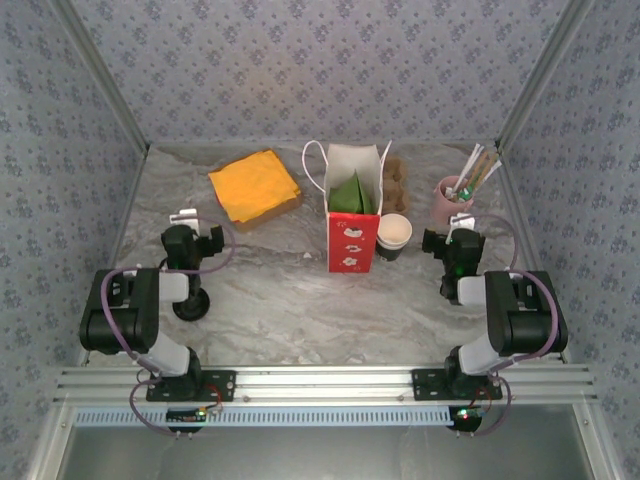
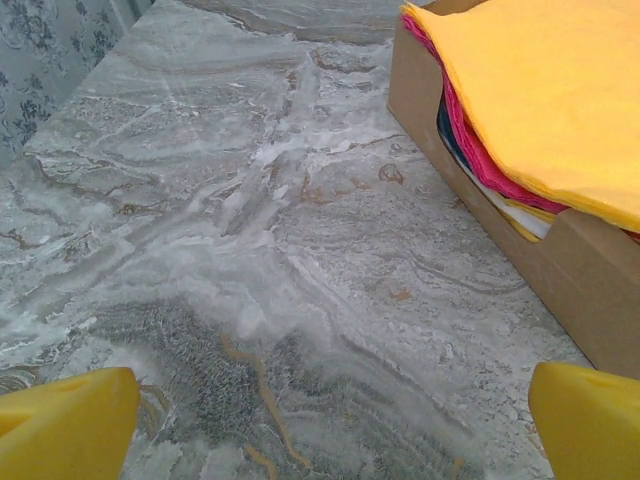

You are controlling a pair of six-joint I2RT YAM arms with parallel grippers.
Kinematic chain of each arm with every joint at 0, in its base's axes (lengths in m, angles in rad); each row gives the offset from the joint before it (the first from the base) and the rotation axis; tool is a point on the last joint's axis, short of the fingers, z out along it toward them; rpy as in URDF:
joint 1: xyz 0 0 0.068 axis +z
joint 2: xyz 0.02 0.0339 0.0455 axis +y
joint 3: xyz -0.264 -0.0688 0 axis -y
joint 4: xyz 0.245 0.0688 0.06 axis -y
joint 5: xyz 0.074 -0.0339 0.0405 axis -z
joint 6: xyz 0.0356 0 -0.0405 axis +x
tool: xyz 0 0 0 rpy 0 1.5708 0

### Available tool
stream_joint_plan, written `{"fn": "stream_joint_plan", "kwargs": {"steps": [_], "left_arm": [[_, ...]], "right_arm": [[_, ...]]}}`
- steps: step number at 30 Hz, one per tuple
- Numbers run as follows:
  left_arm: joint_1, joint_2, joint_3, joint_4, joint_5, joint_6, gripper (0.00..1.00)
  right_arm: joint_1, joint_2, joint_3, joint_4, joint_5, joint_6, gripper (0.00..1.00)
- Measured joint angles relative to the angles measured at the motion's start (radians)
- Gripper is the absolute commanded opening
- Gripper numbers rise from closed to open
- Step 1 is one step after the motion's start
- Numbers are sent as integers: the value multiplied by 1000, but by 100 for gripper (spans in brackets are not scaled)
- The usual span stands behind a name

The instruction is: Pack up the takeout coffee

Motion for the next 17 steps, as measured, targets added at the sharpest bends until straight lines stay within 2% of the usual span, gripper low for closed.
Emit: {"fn": "stream_joint_plan", "kwargs": {"steps": [17], "left_arm": [[0,0,0,19,19,0,100]], "right_arm": [[0,0,0,3,-8,-11,100]]}}
